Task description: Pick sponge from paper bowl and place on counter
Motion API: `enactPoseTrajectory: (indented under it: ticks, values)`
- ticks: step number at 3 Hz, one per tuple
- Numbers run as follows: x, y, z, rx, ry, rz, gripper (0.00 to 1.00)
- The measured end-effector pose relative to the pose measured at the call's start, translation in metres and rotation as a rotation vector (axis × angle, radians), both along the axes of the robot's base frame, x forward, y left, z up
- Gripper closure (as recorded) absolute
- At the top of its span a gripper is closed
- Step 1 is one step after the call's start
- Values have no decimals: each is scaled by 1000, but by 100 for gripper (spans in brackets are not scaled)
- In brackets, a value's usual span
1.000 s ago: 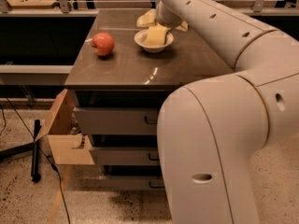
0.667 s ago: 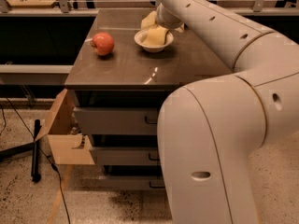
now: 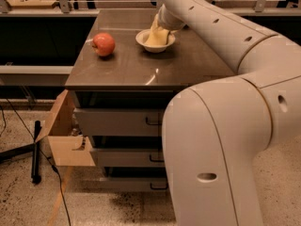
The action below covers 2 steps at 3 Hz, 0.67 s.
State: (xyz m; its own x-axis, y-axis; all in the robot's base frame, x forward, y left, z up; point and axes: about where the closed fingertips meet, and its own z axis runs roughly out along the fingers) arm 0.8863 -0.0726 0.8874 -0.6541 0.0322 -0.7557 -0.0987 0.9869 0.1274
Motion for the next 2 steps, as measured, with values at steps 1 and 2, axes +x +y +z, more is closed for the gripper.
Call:
enactPoseTrajectory:
  ticks: [1, 2]
  values:
    - [1, -1, 2, -10, -17, 12, 88]
    - [1, -3, 12, 6, -55, 13, 100]
